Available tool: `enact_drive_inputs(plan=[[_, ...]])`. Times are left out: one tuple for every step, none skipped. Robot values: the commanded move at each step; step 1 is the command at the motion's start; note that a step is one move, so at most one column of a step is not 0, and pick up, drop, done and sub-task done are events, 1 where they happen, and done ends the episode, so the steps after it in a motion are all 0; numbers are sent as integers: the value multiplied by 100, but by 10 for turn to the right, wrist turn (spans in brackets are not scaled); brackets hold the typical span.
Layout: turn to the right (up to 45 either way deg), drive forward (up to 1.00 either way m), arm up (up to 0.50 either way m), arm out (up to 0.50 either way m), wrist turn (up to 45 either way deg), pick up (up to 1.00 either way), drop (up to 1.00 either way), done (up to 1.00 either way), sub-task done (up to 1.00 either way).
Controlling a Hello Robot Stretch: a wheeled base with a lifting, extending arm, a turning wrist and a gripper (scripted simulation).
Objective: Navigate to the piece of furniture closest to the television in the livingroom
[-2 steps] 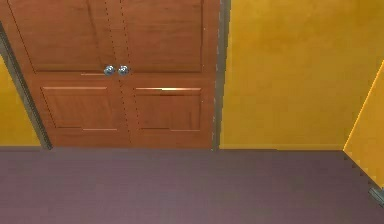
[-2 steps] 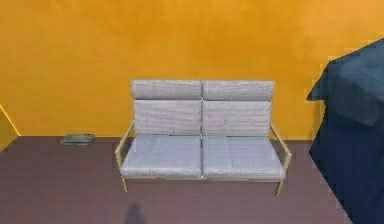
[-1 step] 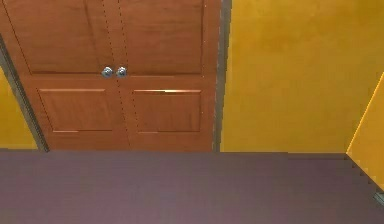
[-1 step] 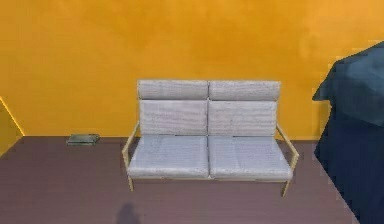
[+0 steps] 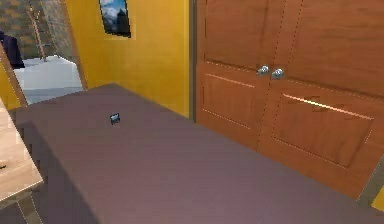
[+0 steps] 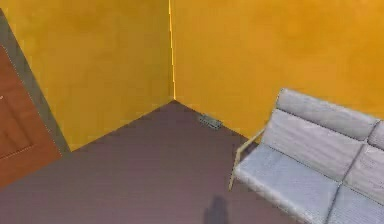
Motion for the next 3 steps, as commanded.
enact_drive_inputs(plan=[[0, 85, 0, 0, 0, 0, 0, 0, 0], [420, 0, 0, 0, 0, 0, 0, 0, 0], [0, 30, 0, 0, 0, 0, 0, 0, 0]])
